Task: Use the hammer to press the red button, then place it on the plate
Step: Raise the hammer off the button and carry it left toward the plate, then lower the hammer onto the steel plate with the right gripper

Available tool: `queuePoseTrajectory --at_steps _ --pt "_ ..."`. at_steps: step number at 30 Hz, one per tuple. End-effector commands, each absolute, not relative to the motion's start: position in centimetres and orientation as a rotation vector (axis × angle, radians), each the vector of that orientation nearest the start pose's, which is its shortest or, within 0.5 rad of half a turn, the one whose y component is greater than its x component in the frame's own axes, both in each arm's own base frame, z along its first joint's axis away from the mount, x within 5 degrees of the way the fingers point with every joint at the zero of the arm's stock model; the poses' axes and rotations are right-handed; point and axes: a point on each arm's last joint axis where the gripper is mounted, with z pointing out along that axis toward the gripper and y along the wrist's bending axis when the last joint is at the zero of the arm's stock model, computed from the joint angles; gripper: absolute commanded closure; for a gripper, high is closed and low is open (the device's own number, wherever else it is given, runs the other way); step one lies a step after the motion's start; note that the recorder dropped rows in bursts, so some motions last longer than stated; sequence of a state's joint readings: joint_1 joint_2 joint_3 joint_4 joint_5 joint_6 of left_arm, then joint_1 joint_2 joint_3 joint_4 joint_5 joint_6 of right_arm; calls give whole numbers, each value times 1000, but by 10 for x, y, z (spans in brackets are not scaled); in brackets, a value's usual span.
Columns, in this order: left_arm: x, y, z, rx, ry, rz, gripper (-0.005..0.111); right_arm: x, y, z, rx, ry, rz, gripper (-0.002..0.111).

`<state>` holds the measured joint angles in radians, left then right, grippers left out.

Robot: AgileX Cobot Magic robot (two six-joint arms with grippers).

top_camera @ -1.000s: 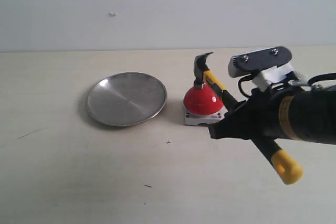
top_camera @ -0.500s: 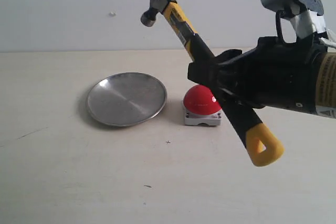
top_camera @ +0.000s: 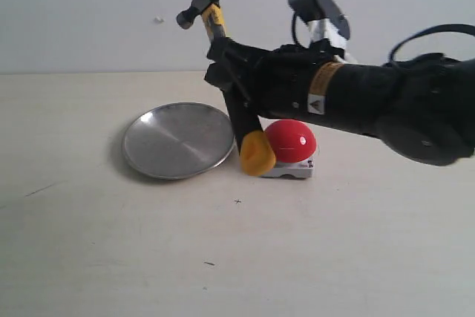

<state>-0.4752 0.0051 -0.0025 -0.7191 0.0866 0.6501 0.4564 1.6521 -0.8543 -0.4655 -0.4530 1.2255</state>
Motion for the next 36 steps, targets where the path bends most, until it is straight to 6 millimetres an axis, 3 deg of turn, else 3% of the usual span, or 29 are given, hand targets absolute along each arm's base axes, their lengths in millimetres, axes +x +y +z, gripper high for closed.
queuePoseTrajectory --at_steps 1,5,10,19,30,36 --pt "48 -30 207 356 1527 -479 107 346 184 214 213 2053 941 108" --pt "48 -30 207 356 1527 -479 107 369 195 194 226 2116 914 108" --pt "48 -30 207 356 1527 -479 107 382 210 173 205 2152 933 108" --pt "48 -30 207 356 1527 -479 107 406 239 154 190 2184 894 108" --pt "48 -30 207 356 1527 -479 107 426 248 115 243 2231 864 108" --pt "48 -30 207 356 1527 -479 107 427 247 110 230 2247 833 108"
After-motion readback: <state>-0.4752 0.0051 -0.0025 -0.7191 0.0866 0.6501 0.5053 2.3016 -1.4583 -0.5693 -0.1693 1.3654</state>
